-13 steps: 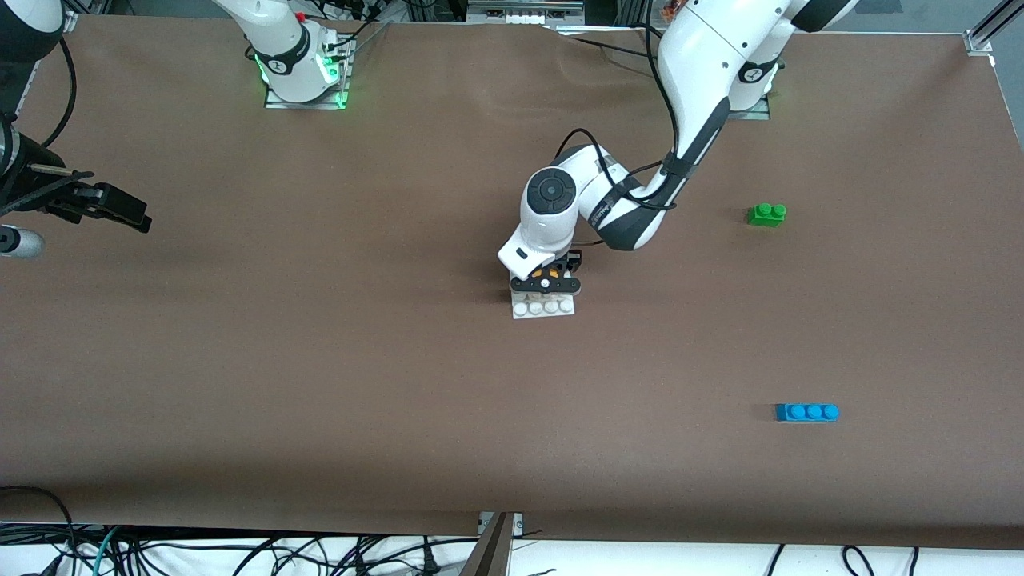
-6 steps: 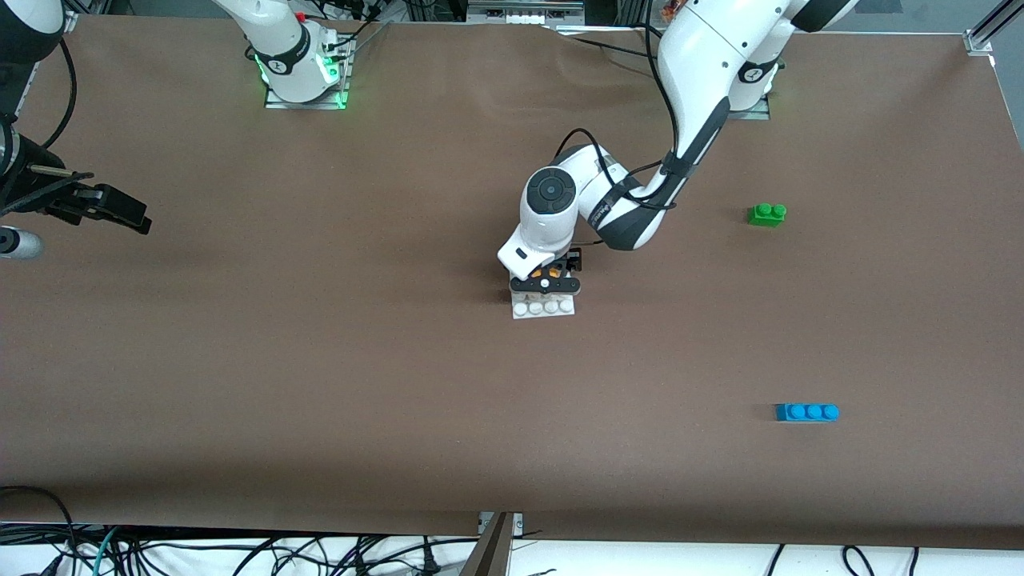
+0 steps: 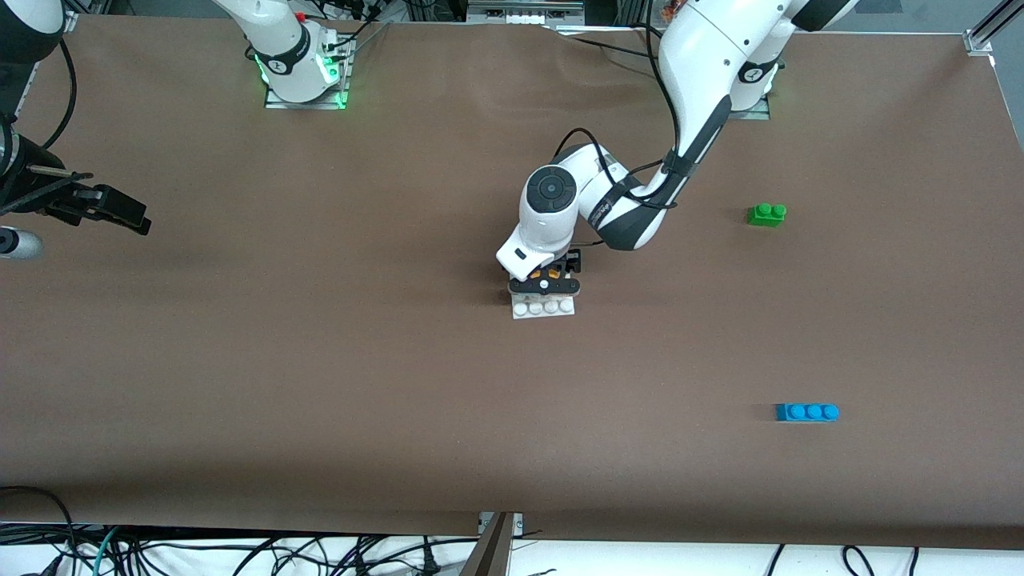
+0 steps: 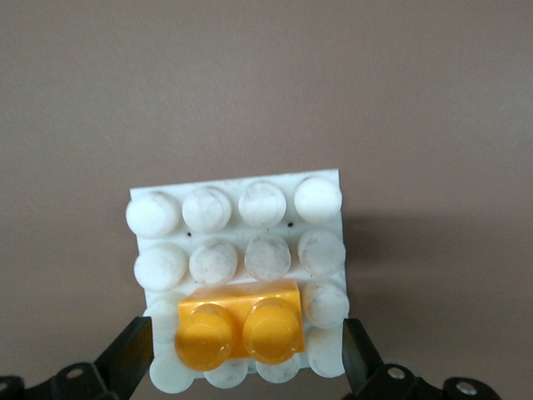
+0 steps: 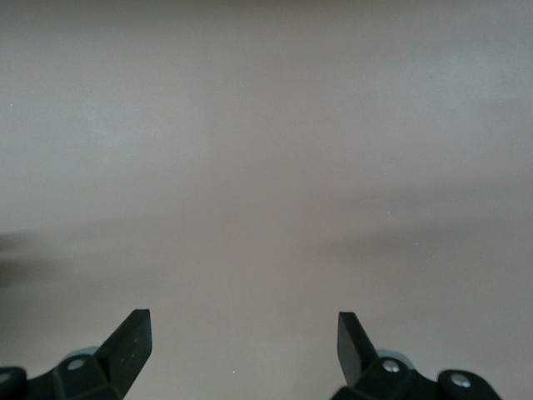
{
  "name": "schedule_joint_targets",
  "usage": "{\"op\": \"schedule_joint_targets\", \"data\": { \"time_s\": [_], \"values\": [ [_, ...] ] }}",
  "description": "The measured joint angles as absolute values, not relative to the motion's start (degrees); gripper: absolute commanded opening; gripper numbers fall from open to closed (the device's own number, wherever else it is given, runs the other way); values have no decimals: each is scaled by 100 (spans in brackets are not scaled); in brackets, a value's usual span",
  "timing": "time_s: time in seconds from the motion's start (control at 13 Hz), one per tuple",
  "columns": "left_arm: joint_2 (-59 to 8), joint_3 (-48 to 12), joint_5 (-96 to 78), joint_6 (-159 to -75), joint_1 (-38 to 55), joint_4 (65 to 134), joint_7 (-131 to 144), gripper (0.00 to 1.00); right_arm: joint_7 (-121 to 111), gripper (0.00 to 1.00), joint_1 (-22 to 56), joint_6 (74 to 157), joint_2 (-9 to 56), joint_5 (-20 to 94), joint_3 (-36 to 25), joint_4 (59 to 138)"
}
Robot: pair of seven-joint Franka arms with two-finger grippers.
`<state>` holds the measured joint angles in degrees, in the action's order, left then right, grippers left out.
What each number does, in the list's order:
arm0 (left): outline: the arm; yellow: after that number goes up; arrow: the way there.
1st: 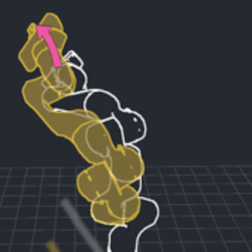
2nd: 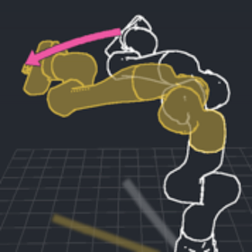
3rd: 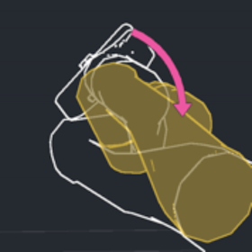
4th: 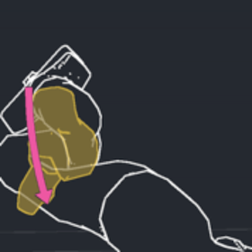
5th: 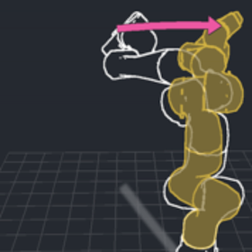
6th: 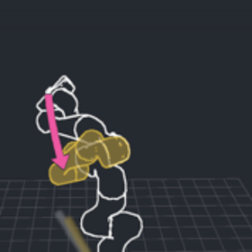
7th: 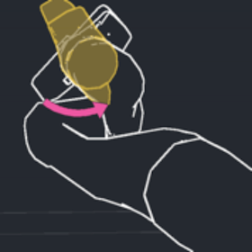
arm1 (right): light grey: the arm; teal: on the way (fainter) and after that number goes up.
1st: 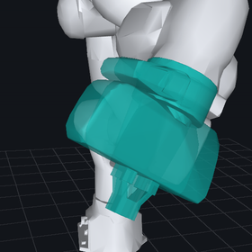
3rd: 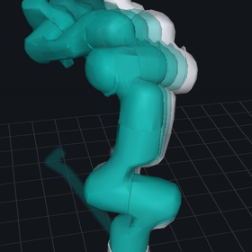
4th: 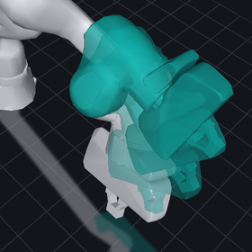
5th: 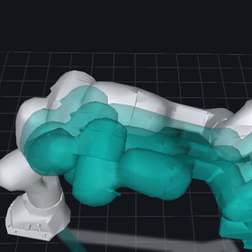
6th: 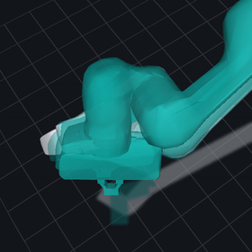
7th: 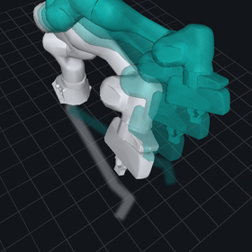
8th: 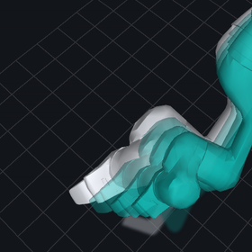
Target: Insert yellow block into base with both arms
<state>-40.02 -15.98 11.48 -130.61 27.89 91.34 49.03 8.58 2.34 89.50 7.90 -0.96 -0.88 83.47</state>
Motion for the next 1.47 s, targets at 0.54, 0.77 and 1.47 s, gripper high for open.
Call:
{"op": "schedule_joint_targets", "data": {
  "time_s": [0.54,0.77,1.47],
  "values": [
    [-2862,-1563,819,-11338,2082,8357,3961,100,858,99,234,8956,791,-96,-87,8348],
    [-2259,-1537,410,-10835,1399,8258,3293,100,858,99,234,8958,792,-95,-86,8348],
    [-1334,-358,-30,-9606,342,8259,424,100,858,99,234,8967,792,-95,-85,8347]
  ]
}}
